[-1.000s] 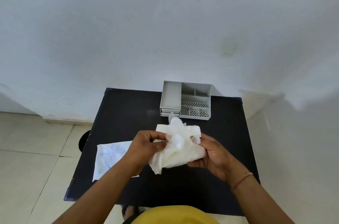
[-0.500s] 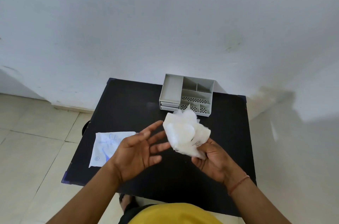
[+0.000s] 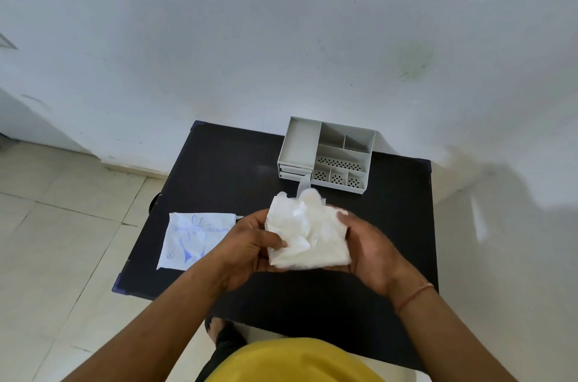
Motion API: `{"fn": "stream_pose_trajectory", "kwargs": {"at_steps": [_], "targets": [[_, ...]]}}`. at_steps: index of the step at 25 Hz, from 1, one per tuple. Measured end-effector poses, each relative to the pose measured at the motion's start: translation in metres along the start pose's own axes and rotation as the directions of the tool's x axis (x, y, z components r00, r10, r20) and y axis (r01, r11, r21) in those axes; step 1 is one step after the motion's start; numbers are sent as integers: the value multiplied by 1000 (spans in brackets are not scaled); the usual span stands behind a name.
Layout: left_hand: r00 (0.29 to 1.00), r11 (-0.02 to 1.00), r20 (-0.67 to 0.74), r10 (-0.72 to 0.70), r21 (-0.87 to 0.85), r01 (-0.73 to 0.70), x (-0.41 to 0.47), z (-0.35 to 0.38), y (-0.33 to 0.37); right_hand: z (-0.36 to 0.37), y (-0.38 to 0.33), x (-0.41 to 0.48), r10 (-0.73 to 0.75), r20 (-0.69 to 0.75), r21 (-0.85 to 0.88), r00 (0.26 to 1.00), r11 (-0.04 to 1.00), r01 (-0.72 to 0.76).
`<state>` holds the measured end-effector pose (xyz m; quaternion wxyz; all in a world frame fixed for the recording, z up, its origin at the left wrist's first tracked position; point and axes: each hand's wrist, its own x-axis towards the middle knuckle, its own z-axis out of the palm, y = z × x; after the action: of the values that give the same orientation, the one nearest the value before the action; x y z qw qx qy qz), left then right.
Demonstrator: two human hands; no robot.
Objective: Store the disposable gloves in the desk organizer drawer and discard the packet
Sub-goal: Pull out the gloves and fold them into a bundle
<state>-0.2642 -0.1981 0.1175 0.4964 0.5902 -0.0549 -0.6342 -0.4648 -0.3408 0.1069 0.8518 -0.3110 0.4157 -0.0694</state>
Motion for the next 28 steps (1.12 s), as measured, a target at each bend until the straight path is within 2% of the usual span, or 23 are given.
{"fn": "stream_pose_trajectory", "kwargs": {"at_steps": [2, 4, 8, 11, 13, 16, 18, 20, 22, 23, 25, 26, 27, 28], "targets": [[999, 1000, 34, 7, 6, -7, 0, -3, -2, -3, -8, 3, 70, 94, 165, 993, 983, -85], [998, 999, 62, 3, 47, -6, 1, -4, -5, -2, -15, 7, 52, 196, 165, 979, 983, -85], [997, 994, 80, -5, 113, -4, 1, -6, -6, 5, -24, 11, 38, 189, -150, 981, 989, -9], [997, 986, 79, 6, 168, -19, -3, -6, -6, 13, -26, 10, -42, 116, -442, 992, 893, 89], [997, 983, 78, 10, 179, -24, -5, -6, -7, 17, -23, 10, -80, 93, -553, 992, 825, 119], [993, 988, 107, 41, 144, -57, -6, -2, -8, 22, -17, 10, -159, 71, -624, 985, 763, 168], [985, 976, 102, 136, 155, -151, -7, 2, -7, 25, -15, 11, -237, 39, -655, 971, 727, 204], [969, 950, 93, 231, 194, -245, -8, 7, -6, 27, -16, 10, -255, 20, -655, 967, 728, 205], [966, 945, 84, 246, 198, -259, -5, 8, -5, 28, -18, 8, -242, 20, -669, 970, 718, 193], [969, 947, 73, 238, 202, -248, -5, 8, -3, 26, -19, 8, -228, 26, -657, 973, 730, 189], [973, 949, 24, 232, 212, -231, -4, 8, -1, 22, -18, 6, -197, 33, -457, 980, 869, 191], [971, 951, -4, 238, 204, -232, -3, 7, -1, 18, -18, 4, -163, 18, -246, 986, 956, 163], [968, 953, -29, 250, 183, -241, -2, 8, -1, 14, -19, 2, -124, -8, -11, 992, 992, 124], [962, 953, -56, 268, 163, -256, -2, 8, -1, 10, -19, -1, -96, -42, 153, 994, 983, 102]]}}
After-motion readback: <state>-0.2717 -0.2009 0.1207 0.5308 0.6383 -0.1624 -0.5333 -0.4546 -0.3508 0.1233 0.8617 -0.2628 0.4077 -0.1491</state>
